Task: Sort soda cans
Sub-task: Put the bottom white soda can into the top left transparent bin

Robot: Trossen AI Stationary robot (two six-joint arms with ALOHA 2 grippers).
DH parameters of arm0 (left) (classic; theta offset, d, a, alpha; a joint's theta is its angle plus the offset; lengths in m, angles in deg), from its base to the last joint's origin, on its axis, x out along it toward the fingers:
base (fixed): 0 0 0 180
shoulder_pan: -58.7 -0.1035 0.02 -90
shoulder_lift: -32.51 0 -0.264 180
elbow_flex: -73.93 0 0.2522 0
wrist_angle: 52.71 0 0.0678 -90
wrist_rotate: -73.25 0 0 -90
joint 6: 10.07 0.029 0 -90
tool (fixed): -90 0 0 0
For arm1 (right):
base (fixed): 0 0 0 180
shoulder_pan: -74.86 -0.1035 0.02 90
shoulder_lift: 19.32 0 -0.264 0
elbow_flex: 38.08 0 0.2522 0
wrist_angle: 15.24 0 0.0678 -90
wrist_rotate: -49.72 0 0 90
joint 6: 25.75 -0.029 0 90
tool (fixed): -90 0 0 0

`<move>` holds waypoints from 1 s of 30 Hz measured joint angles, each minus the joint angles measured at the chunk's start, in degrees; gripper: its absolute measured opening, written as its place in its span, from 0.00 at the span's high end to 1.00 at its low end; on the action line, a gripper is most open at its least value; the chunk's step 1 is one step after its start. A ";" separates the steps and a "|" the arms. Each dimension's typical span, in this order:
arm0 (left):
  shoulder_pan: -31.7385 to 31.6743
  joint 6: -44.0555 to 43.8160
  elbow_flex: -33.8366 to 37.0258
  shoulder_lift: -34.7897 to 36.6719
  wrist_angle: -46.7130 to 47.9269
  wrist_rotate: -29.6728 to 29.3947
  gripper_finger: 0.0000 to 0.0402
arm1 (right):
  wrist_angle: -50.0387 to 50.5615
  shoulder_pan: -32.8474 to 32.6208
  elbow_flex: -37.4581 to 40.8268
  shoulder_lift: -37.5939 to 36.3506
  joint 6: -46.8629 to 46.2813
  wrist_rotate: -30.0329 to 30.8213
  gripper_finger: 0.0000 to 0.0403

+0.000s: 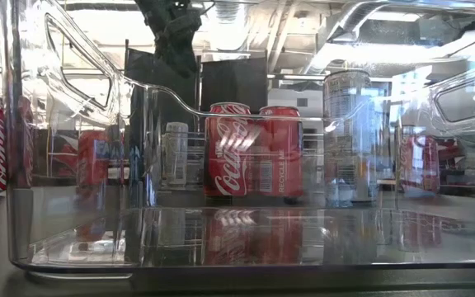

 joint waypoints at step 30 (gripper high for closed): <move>3.51 -2.53 0.04 0.00 -1.34 0.07 0.13 | -11.43 -6.79 14.59 -0.40 -18.42 4.77 0.01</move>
